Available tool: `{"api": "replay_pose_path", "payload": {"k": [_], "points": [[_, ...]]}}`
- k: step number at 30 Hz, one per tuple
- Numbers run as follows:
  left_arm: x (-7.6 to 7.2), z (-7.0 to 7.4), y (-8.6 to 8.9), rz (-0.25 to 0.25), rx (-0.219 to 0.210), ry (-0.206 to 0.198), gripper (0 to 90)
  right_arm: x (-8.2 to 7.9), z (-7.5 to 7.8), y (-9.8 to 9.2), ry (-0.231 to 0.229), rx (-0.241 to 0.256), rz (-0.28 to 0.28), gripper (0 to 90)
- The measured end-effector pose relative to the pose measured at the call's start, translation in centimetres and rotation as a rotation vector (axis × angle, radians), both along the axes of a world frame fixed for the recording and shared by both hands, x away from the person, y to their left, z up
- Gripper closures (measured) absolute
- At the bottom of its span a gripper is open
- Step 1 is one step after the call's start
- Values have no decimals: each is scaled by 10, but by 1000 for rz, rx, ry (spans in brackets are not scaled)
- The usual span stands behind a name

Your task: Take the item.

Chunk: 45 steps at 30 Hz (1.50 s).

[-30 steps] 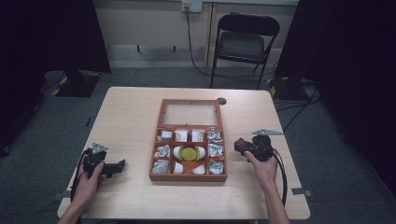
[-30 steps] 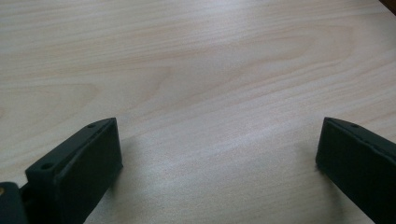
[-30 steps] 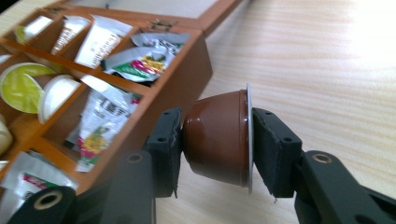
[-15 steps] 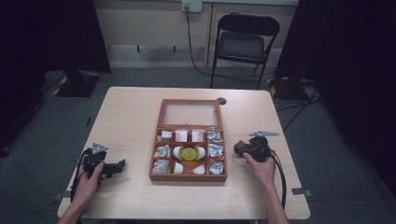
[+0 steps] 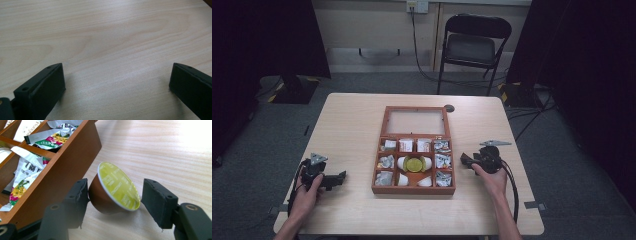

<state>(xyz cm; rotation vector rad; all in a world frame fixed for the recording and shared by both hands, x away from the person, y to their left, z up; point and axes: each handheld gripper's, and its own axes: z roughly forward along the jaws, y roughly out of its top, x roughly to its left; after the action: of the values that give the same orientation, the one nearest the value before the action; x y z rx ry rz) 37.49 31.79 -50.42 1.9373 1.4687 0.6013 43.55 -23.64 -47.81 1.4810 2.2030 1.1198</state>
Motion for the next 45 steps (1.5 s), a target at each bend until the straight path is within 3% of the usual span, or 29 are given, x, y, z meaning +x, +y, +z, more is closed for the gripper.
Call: {"api": "replay_pose_path", "payload": {"k": [6,17,27,32,45], "points": [[0,0,0,0,0,0,0,-2,3,0,-12,23,1,306],[0,0,0,-1,1,0,0,-9,14,-3,-35,40,-8,286],[0,0,0,-1,1,0,0,-25,30,-5,-69,47,-10,256],[0,0,0,-1,1,0,0,-37,37,-14,-83,55,-12,235],[0,0,0,-1,1,0,0,-65,33,-49,-69,21,-86,217]]}}
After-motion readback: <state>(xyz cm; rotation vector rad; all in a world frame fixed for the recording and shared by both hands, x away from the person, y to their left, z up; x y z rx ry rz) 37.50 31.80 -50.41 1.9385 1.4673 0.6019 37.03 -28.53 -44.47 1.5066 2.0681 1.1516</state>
